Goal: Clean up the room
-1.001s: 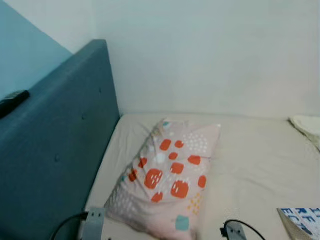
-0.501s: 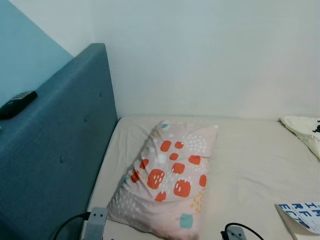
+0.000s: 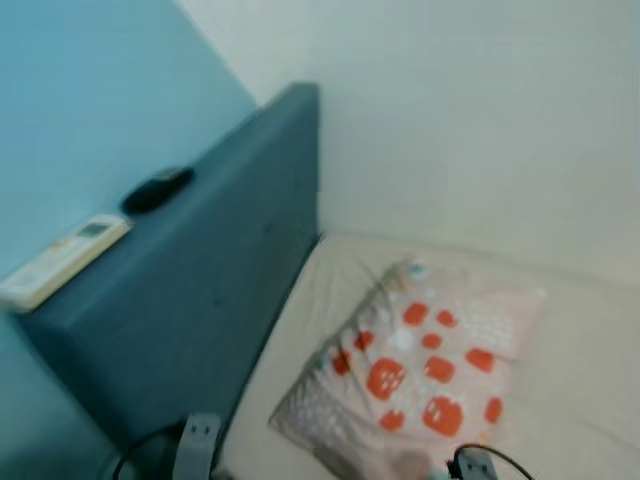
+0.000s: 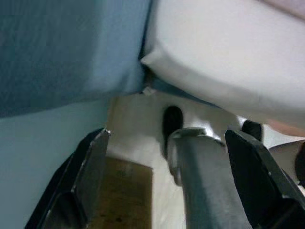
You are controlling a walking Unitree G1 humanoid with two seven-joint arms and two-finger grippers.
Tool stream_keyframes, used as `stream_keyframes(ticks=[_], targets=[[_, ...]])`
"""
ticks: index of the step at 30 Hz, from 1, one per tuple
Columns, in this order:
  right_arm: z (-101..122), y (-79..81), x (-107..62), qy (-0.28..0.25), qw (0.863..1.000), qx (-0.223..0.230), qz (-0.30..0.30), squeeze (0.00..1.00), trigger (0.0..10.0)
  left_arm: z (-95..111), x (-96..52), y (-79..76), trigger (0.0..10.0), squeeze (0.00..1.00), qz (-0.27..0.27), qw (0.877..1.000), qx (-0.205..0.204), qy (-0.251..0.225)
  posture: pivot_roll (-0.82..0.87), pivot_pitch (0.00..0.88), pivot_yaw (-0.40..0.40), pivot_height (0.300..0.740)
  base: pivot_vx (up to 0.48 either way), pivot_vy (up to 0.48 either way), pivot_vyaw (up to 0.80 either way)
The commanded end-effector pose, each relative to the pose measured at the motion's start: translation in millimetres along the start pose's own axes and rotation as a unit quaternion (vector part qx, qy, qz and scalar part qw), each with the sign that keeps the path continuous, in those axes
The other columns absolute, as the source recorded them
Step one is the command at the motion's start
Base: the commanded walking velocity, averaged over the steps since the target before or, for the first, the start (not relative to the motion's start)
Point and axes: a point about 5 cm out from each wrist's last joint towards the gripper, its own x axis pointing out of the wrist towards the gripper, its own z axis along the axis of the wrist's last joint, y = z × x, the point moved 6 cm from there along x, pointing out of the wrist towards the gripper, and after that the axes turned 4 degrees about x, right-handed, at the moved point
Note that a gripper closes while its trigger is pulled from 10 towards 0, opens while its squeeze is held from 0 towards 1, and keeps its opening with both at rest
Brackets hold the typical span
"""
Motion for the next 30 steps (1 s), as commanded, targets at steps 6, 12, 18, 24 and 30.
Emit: stream_keyframes(ticks=[6,12,18,24,30], targets=[[-15,-7.7,-1.7,0.026,0.999,0.0,-0.019,0.0,10.0,4,0.3,-6.1,10.0,0.0,-0.018,1.0,-0.007,-0.007,0.03,0.013,-0.03,0.722,0.0,0.0,0.0],[-16,-8.3,-1.7,0.027,0.999,0.002,-0.021,0.0,10.0,2,0.4,-9.6,10.0,0.0,-0.022,1.0,-0.006,-0.004,0.03,0.014,-0.029,0.722,0.0,0.0,0.0],[-16,-8.9,-1.7,0.027,0.999,0.005,-0.023,0.0,10.0,0,0.4,-10.3,10.0,0.0,-0.023,1.0,0.004,0.004,0.04,0.014,-0.029,0.722,-0.087,0.0,0.0],[-16,-10.1,-1.9,0.027,0.999,0.006,-0.023,0.0,10.0,-1,0.4,-9.9,10.0,0.0,-0.022,1.0,0.002,0.005,0.04,0.009,-0.031,0.722,-0.273,0.0,0.0],[-16,-11.8,-2.1,0.027,0.999,0.006,-0.024,0.0,10.0,0,0.4,-9.7,10.0,0.0,-0.022,1.0,0.014,0.004,0.04,0.006,-0.033,0.722,-0.281,0.0,0.0]])
